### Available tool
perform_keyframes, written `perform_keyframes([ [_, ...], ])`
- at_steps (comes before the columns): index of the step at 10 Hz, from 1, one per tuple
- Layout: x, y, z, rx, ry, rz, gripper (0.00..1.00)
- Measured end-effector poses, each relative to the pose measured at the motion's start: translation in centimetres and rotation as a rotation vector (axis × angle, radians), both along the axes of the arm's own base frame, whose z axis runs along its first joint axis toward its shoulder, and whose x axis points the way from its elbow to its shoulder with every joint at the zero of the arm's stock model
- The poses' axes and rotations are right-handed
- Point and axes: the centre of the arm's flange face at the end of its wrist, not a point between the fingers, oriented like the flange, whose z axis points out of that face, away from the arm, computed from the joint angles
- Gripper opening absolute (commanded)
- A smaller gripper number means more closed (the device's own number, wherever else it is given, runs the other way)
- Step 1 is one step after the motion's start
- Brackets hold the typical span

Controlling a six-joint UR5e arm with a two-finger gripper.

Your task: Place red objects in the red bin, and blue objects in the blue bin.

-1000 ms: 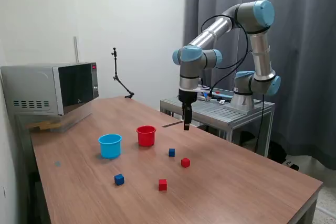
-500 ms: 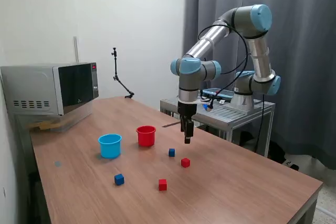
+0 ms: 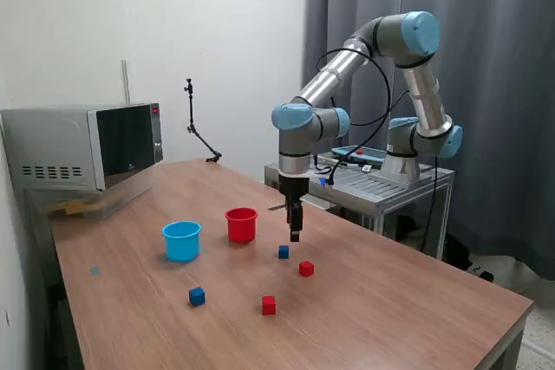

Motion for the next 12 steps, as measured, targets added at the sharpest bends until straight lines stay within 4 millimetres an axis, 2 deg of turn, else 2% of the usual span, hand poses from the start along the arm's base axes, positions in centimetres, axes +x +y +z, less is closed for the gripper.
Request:
perform_keyframes([
  [5,-1.5,0.8,-3.3,0.007,-0.017,-0.124,1.0],
  [12,-1.5,2.4,-4.2,0.036,-0.026,-0.228,1.0],
])
